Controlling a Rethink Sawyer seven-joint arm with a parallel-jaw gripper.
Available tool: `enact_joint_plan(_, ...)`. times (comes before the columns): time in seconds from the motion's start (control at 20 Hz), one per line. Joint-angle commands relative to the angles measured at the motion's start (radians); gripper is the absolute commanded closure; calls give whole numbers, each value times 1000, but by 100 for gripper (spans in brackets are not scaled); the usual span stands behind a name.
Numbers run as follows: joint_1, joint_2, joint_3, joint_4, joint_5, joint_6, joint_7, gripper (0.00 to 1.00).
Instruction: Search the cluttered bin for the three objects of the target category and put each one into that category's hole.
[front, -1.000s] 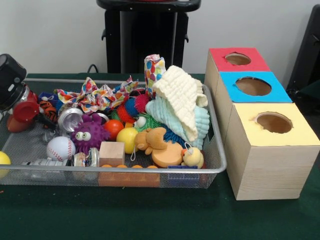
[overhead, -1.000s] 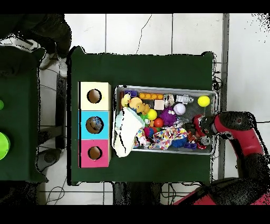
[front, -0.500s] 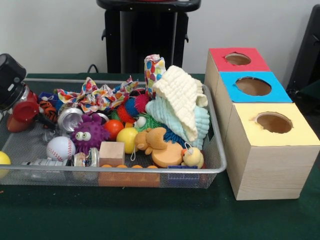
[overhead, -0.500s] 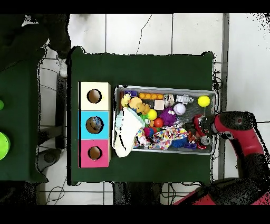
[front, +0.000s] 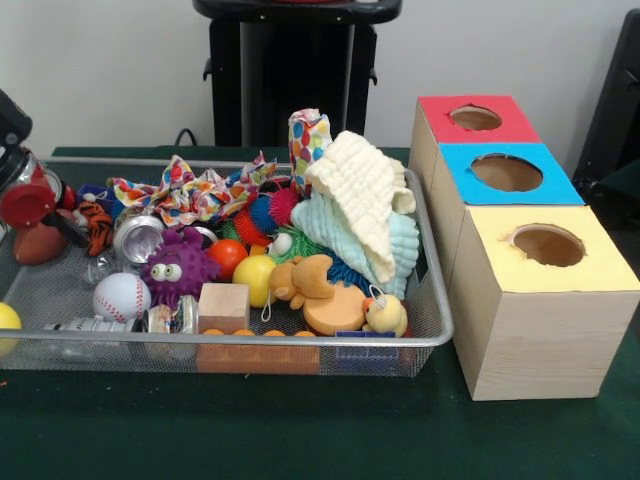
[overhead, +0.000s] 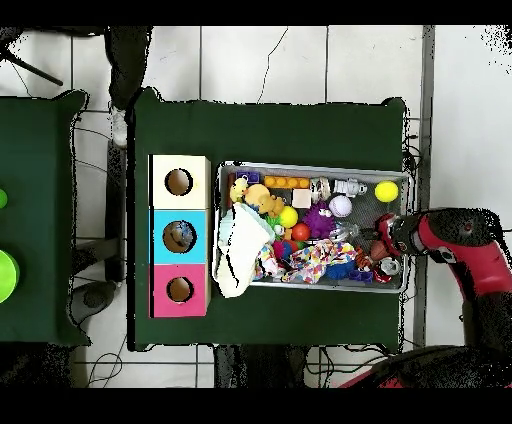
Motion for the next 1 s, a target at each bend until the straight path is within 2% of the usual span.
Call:
enact_joint_plan(0.05, 39, -139, -32, 130, -47, 92, 76, 100)
enact_joint_plan(0.35, 37, -135, -31, 136, -35, 99, 68, 100)
enact_joint_plan(0.5, 13, -94, 9, 139, -14, 106, 32, 100)
enact_joint_plan(0.65, -6, -70, 42, 162, 22, 155, 31, 100)
enact_joint_plan(0.75, -15, -66, 56, 186, 38, 140, 26, 100)
enact_joint_plan(1.0, -19, -50, 68, 191, 52, 135, 17, 100)
